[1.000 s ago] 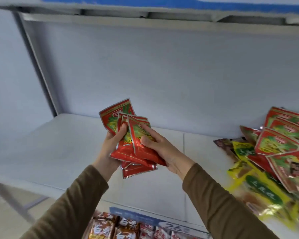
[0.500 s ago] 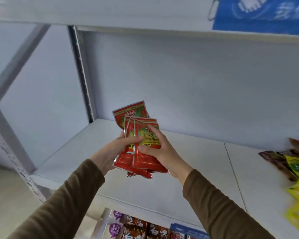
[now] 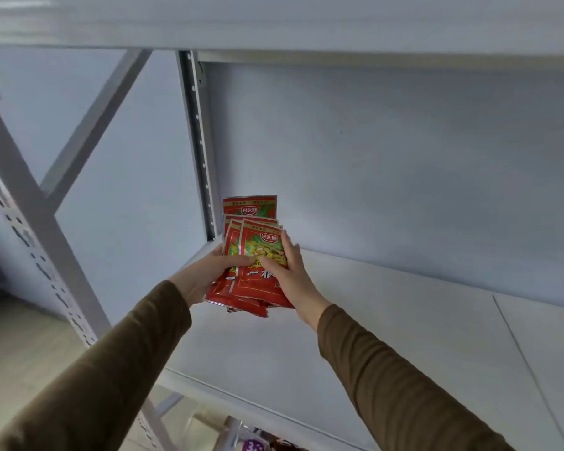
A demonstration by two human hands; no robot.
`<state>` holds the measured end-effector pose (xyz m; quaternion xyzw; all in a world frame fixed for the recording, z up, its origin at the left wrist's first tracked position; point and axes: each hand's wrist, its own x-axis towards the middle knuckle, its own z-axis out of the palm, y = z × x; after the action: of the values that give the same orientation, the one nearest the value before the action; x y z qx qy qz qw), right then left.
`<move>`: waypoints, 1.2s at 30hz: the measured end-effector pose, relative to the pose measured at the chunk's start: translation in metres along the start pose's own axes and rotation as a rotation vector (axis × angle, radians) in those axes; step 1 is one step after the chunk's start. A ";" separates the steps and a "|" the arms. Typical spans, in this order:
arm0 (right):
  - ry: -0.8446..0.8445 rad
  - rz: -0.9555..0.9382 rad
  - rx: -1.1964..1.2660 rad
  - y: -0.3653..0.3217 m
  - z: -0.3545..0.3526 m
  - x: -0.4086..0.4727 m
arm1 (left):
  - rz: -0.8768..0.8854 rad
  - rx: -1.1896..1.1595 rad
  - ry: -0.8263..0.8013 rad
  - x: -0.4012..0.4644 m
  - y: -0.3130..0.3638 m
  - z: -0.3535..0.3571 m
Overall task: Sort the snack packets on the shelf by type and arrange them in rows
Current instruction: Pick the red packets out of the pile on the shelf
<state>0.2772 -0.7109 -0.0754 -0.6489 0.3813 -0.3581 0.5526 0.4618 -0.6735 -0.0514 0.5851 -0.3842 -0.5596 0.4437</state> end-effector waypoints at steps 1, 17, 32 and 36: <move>0.031 0.056 -0.010 0.002 0.007 0.008 | 0.002 -0.002 0.002 0.006 0.000 -0.010; 0.305 0.125 0.157 0.029 0.087 0.078 | 0.013 0.064 0.094 0.089 -0.012 -0.089; 0.195 0.145 -0.434 0.042 0.099 0.071 | 0.155 0.137 0.052 0.086 -0.031 -0.088; 0.188 0.157 -0.386 0.033 0.102 0.078 | 0.169 0.116 0.057 0.086 -0.027 -0.088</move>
<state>0.3996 -0.7386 -0.1184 -0.6748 0.5416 -0.2932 0.4065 0.5547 -0.7392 -0.1056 0.5911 -0.4512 -0.4801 0.4653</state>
